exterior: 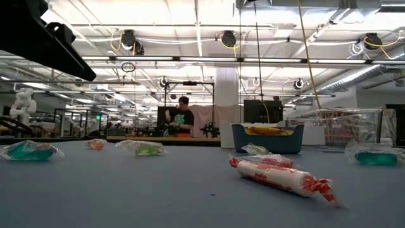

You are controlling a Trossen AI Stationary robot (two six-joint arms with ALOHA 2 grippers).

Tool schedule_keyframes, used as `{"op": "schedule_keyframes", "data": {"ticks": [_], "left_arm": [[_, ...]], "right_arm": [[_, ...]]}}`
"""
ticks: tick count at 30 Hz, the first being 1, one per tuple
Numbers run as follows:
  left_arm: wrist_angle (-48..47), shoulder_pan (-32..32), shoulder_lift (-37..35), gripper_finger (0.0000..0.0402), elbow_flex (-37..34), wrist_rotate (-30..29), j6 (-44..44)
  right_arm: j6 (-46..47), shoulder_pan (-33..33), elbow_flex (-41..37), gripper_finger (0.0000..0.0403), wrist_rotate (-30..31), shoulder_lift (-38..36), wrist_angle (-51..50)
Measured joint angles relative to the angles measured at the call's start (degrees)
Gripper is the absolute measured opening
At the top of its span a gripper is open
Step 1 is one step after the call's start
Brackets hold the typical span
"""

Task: Sort candy
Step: Put the center white candy into the white bin

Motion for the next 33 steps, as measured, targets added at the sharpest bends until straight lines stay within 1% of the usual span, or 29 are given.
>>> {"op": "schedule_keyframes", "data": {"ticks": [9,13,16,19,21,24,28,33], "left_arm": [[0.00,0.00,0.00,0.0214,0.00,-0.02,-0.02],[0.00,0.00,0.00,0.0214,0.00,-0.01,-0.02],[0.00,0.00,0.00,0.0214,0.00,0.00,-0.05],[0.00,0.01,0.00,0.0214,0.00,0.10,-0.13],[-0.09,-0.07,0.00,0.0214,0.00,1.84,-0.29],[-1.60,-0.48,-0.11,0.0214,0.00,5.15,-3.14],[-7.16,-1.74,-0.15,0.0214,0.00,9.30,-9.47],[-16.57,-4.09,-0.17,0.0214,-0.02,14.39,-21.63]], "right_arm": [[33.01,-0.13,0.00,0.0047,0.01,0.02,1.41],[39.15,-0.76,0.00,0.0047,-0.78,0.02,5.07],[39.78,-1.08,0.00,0.0047,-1.98,0.04,8.29],[38.50,-1.45,0.00,0.0047,-3.03,0.04,10.12],[37.88,-1.57,0.00,0.0047,-3.01,0.04,10.08],[36.39,-1.81,0.00,0.0048,-3.02,0.04,9.59],[31.66,-1.86,0.02,0.0048,-2.87,1.27,9.40],[24.84,-1.86,0.02,0.0048,-3.03,4.23,9.39]]}}
